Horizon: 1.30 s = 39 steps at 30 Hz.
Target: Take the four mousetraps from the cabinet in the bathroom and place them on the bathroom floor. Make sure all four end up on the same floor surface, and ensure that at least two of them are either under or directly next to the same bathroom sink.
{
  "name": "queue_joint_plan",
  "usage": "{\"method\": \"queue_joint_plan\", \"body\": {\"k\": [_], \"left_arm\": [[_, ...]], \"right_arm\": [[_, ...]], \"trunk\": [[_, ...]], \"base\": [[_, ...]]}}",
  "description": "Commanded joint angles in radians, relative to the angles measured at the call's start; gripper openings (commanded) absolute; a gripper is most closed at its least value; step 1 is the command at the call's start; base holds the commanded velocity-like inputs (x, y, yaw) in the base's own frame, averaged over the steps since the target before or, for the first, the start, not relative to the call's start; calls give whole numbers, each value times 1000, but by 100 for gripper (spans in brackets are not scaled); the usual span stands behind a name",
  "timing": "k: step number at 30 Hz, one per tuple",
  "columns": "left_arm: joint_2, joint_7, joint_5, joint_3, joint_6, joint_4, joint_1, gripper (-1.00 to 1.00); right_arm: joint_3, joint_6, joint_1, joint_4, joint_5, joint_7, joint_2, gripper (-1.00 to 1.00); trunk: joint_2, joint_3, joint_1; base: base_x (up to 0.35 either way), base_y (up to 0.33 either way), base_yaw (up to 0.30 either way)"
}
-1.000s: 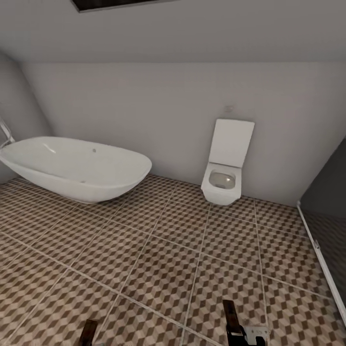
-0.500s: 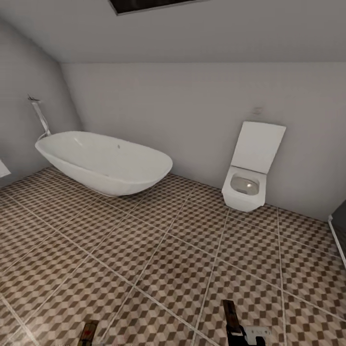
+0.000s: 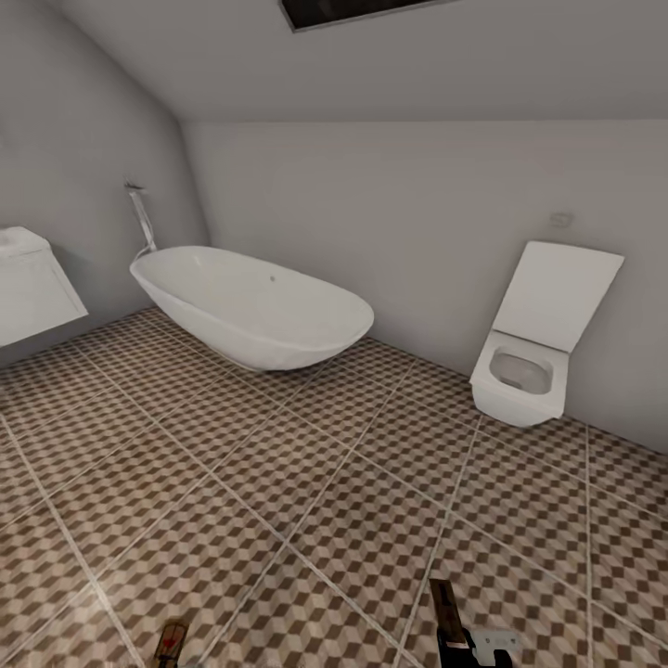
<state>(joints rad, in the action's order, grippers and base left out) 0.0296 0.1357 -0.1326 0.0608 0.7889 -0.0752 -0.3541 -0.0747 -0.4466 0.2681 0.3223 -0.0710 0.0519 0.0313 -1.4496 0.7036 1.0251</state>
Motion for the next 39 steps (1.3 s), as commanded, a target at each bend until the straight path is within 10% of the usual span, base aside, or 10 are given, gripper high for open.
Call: {"method": "queue_joint_plan", "body": {"k": [1, 39], "left_arm": [[0, 4, -5, 7, 5, -4, -2, -100], [-14, 4, -4, 6, 4, -4, -2, -100]], "right_arm": [[-8, -3, 0, 0, -7, 5, 1, -100], [-8, -3, 0, 0, -7, 5, 0, -100]], "trunk": [[0, 1, 0], [0, 1, 0]], "base": [[0, 0, 290], [0, 0, 290]]}}
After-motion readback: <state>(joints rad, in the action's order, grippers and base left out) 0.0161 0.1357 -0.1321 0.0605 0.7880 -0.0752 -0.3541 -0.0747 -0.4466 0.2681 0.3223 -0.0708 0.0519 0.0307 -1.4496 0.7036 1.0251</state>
